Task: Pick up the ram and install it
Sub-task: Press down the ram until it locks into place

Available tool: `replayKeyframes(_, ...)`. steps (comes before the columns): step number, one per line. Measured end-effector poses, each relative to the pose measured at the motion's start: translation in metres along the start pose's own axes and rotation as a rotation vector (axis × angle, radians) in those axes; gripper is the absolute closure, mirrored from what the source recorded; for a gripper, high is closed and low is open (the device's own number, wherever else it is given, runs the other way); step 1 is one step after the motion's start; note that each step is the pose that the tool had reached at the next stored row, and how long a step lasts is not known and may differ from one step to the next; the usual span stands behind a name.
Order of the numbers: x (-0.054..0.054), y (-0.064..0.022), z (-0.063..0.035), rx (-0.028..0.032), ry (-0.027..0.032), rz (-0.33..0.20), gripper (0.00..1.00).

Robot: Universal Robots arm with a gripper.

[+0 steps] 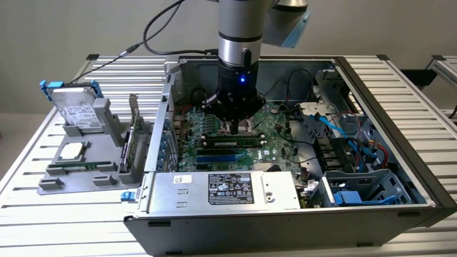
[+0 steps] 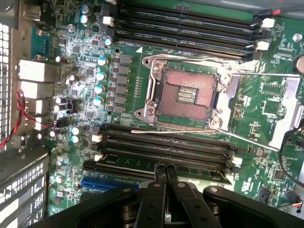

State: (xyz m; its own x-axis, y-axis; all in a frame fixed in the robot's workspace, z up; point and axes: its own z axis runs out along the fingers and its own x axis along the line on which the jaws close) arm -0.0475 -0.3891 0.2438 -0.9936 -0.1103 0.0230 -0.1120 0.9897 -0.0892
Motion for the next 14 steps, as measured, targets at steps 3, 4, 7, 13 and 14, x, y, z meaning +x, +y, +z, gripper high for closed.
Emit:
replayKeyframes(3,0.0000,0.0000,0.0000,-0.0006,0.0003,0.043,0.90)
replayKeyframes(4,0.0000,0.0000,0.0000,-0.0008,0.0004,0.059,0.90)
replayKeyframes(7,0.0000,-0.0003,-0.0001,-0.0009,-0.0012,0.072,0.90)
replayKeyframes(13,0.0000,-0.0002,0.0000,-0.0010,-0.0012,0.073,0.90)
replayKeyframes(14,0.0000,-0.0002,0.0000,-0.0010,-0.0012,0.073,0.90)
